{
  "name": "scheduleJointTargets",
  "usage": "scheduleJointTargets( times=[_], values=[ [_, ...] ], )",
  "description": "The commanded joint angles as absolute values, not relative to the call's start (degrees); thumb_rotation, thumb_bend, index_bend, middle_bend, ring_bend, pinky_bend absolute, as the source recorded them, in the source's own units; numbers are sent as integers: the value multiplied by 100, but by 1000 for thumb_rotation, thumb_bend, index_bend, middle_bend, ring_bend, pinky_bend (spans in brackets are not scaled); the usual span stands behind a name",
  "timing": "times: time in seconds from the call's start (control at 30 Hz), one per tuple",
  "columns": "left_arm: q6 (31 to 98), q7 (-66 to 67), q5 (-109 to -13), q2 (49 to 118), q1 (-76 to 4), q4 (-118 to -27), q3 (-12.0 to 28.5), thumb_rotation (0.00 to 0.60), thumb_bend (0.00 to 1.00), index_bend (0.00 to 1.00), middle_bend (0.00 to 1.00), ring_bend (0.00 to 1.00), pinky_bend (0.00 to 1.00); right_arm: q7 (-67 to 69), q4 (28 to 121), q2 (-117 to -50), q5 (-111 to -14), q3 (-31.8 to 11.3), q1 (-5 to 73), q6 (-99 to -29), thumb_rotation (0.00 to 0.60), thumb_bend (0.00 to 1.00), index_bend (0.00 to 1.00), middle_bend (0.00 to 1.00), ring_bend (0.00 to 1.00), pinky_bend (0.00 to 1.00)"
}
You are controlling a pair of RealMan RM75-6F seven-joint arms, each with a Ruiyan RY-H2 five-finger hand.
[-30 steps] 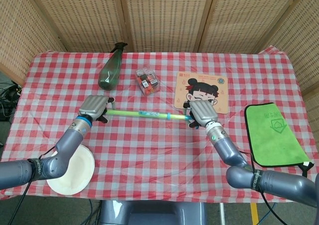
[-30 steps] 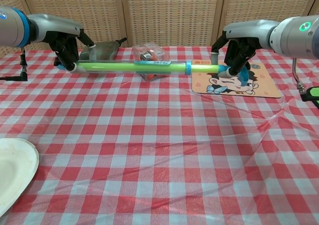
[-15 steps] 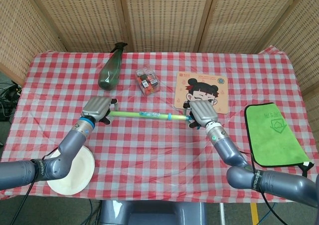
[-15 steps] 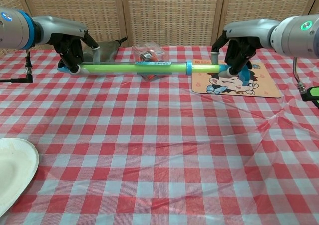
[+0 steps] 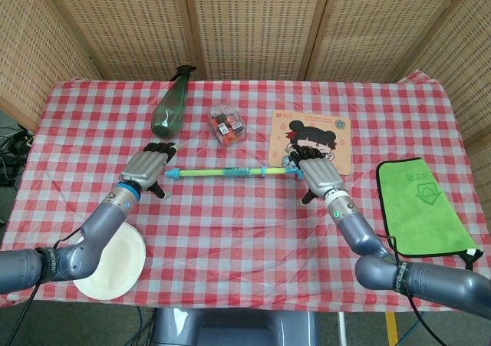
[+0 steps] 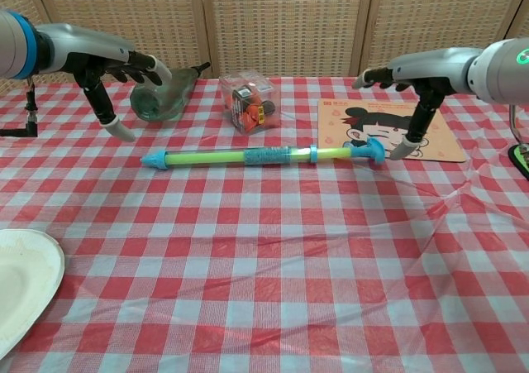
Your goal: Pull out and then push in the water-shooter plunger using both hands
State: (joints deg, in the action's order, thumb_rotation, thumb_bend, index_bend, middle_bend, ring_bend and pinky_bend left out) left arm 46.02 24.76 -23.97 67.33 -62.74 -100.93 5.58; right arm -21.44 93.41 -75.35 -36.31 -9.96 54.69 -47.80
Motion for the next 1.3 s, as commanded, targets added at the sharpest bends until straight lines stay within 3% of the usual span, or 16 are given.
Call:
scheduleJointTargets(
  times=[0.03, 0.33, 0.53, 0.87, 1.3],
  values=[
    [4603, 2355, -2509, 6687, -6187, -10169, 564, 600, 190, 0, 0, 0, 0, -2285, 9378, -7491, -3434, -902, 5514, -4776, 600, 185, 0, 0, 0, 0],
    [5293, 1764, -3585, 6443, -5422, -10702, 479, 600, 191, 0, 0, 0, 0, -2204, 9769, -7271, -3777, -739, 5149, -5351, 600, 185, 0, 0, 0, 0],
    [6666, 1451, -5243, 6426, -4415, -10898, 91, 600, 193, 0, 0, 0, 0, -1974, 10062, -7150, -4802, -405, 4477, -6260, 600, 182, 0, 0, 0, 0],
    [8883, 1481, -7230, 7122, -2827, -9995, -730, 600, 193, 0, 0, 0, 0, -1382, 9625, -7337, -6621, 375, 3147, -7878, 600, 178, 0, 0, 0, 0],
    [9823, 680, -8162, 7641, -1483, -8670, -1075, 600, 193, 0, 0, 0, 0, -413, 8608, -7570, -7954, 905, 1785, -9075, 600, 176, 0, 0, 0, 0]
  ],
)
